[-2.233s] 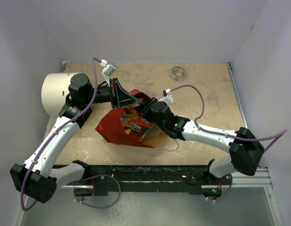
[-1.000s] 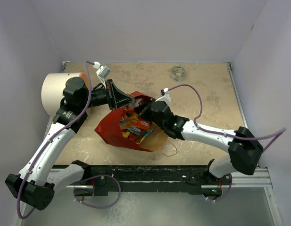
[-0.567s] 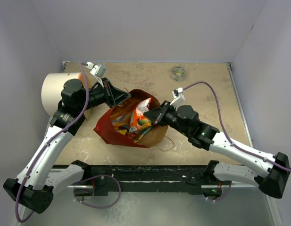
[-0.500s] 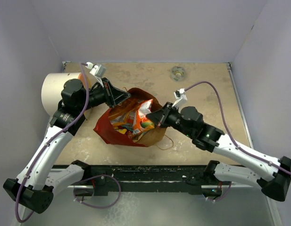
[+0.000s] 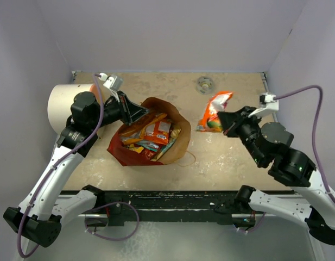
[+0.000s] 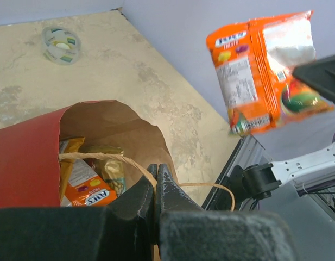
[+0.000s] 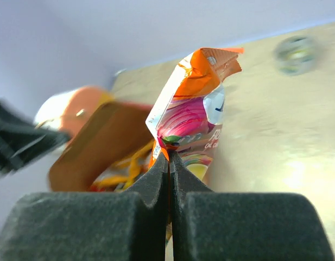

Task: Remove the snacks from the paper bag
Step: Place the snack at the center of the board.

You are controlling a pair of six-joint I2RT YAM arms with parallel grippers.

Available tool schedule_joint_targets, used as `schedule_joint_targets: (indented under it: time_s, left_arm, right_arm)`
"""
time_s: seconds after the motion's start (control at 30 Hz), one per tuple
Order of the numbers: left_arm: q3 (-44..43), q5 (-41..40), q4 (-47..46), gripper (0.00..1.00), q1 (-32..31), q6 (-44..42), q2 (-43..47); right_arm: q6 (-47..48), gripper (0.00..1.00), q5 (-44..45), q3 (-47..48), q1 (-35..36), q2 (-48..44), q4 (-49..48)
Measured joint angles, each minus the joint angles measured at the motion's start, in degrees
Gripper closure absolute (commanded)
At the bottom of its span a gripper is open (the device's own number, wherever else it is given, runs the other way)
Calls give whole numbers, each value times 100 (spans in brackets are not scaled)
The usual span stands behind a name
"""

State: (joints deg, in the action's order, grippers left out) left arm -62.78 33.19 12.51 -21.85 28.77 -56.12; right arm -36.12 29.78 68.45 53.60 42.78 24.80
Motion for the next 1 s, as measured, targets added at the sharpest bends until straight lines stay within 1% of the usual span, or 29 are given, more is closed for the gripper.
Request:
schedule_joint_targets:
  time_s: [0.07,0.13,0.2,0.27,0.3,0.4,0.5,0.67,0.87,1.0]
  left_arm:
    - [0,59,-2,100,2,4,11]
    - [0,153,-22,100,0,13,11]
    - [0,221,-48,100,2,17,11]
    - [0,282,-85,100,0,22,11]
    - [0,310,-98,100,2,33,11]
    - [0,415,-127,100,0,61,11]
    - [0,505,-133,100,2,72,11]
    - [0,645,-151,100,0,116,11]
    - [0,839,-181,100,0,192,11]
    - [2,929,-216,100,2,216,11]
  right_arm:
    - [-31,100,741,291,-2,118,282]
    - [-155,100,1661,645,-44,442,807]
    - [-289,100,2243,914,-199,881,1259]
    - [-376,100,2562,1141,-610,1480,1615]
    - [-378,100,2601,1191,-857,1709,1694]
    - [-203,100,2444,1176,-1969,2581,1714]
    - [-57,100,2420,1156,-2699,3198,1801]
    - [61,100,2455,1156,-3425,3683,1963]
    - [284,100,2288,997,-4343,4391,1867]
    - [525,100,2068,1010,-4699,5014,1792]
